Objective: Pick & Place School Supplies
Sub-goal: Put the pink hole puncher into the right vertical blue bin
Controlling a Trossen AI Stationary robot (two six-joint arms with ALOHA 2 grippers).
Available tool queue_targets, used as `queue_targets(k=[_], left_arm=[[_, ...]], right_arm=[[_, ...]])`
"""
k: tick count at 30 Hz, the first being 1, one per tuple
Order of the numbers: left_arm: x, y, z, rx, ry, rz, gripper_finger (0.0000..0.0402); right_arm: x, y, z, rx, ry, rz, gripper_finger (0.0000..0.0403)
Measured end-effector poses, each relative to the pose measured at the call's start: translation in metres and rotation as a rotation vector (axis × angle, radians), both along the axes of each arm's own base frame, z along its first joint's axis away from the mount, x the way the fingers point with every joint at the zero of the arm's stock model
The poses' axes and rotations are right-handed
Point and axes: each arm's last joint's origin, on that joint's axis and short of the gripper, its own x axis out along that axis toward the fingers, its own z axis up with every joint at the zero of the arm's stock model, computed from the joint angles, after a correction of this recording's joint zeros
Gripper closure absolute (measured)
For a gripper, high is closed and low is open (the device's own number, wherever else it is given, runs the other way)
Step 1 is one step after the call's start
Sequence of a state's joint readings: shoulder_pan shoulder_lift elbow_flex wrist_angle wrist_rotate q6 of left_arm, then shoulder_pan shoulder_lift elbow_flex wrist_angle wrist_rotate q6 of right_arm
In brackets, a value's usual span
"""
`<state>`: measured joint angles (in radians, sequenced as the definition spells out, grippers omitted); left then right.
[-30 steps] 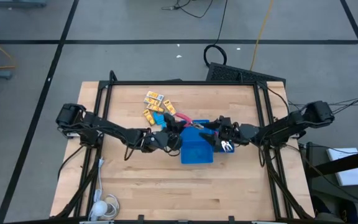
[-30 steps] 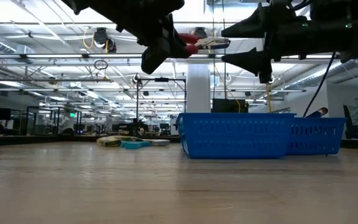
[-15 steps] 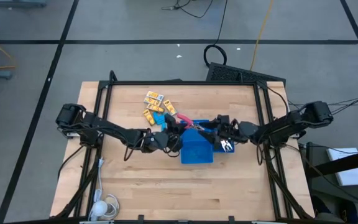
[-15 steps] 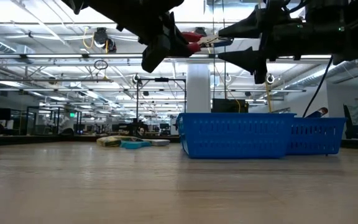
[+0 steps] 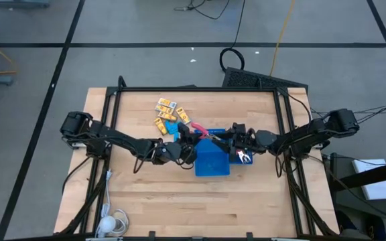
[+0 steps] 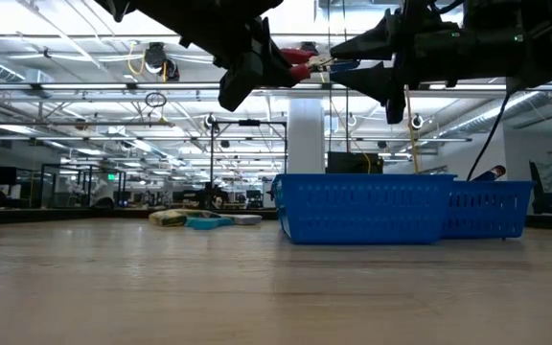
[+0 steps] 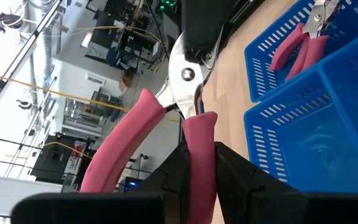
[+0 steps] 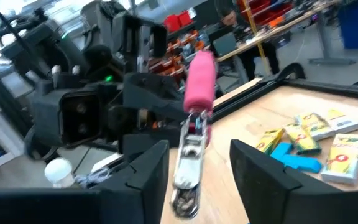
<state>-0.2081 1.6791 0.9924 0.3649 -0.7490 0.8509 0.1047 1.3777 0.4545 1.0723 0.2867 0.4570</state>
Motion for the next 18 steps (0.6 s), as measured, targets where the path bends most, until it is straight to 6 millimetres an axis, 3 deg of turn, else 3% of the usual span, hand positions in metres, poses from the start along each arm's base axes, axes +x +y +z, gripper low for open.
queue_targets(k=[18], left_arm=[[0.0000,-0.0001,-0.0004,-0.022,-0.009,-0.003,0.0346]], right_arm=[[0.0001,0.0006,-0.0002,-0.026,0.006,0.019,0.0352]])
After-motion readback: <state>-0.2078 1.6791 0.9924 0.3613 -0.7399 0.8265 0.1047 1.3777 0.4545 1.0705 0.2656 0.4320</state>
